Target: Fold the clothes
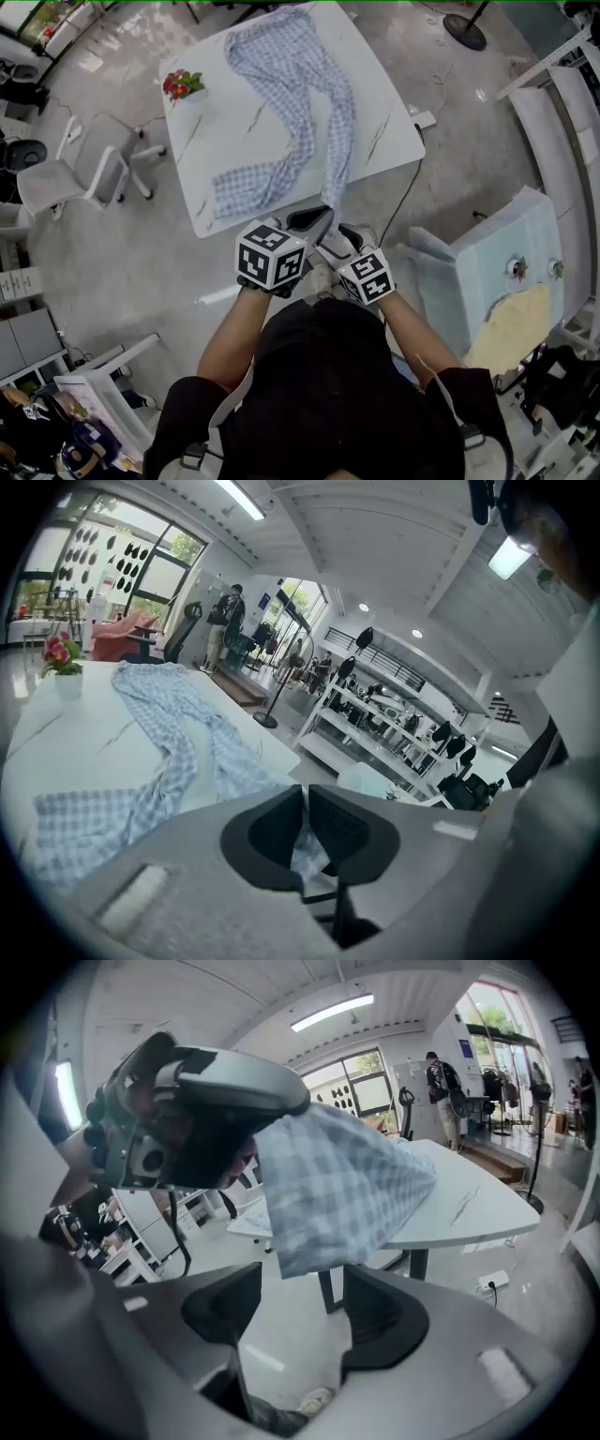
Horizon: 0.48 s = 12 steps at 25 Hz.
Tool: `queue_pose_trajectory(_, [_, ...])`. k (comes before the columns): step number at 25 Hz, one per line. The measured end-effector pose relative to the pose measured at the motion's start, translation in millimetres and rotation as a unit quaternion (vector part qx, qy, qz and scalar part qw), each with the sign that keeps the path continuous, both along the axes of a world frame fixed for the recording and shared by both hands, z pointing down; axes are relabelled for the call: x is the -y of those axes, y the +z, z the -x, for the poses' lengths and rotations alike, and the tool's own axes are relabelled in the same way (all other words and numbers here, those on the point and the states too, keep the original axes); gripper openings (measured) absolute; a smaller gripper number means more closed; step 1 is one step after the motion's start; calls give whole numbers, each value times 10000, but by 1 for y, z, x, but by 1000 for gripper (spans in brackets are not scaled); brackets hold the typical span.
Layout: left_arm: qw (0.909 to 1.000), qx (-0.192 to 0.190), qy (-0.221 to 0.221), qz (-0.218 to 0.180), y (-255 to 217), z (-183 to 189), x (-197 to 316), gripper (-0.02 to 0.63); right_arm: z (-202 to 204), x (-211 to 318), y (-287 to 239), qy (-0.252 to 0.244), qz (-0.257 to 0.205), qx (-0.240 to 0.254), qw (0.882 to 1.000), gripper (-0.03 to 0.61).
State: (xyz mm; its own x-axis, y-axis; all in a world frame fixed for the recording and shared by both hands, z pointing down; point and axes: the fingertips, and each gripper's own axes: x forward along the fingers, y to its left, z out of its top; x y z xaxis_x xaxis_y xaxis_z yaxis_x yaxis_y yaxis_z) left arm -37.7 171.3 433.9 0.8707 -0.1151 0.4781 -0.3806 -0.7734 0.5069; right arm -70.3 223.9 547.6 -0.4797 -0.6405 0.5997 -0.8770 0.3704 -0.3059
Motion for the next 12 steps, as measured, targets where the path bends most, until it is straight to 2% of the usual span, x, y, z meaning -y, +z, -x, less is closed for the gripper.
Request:
queue_pose_trajectory(1, [10000,-20,2,11,0,2,0,32,-2,5,-2,171,-77,15,9998,264])
queue_pose_trajectory(2, [10000,-33,2,19,0,4,0,32,-6,10,-5,347,-169,-6,9993,228])
queue_pose_trajectory(4, [10000,-30,-11,24,2,9,0,32,-17,15,-10,612,-344,-177,9974,83])
queue_pose_trajectory(5, [10000,-12,-18,24,4,12,0,32,-23,14,-13,653,-397,-298,9966,40])
queue_pose_trajectory(6, [10000,10,-18,29,5,14,-2,32,-29,12,-15,644,-416,-423,9962,22])
queue_pose_trajectory(12, [9996,237,-97,122,23,10,-19,32,-87,-4,-26,650,-418,-994,9920,14])
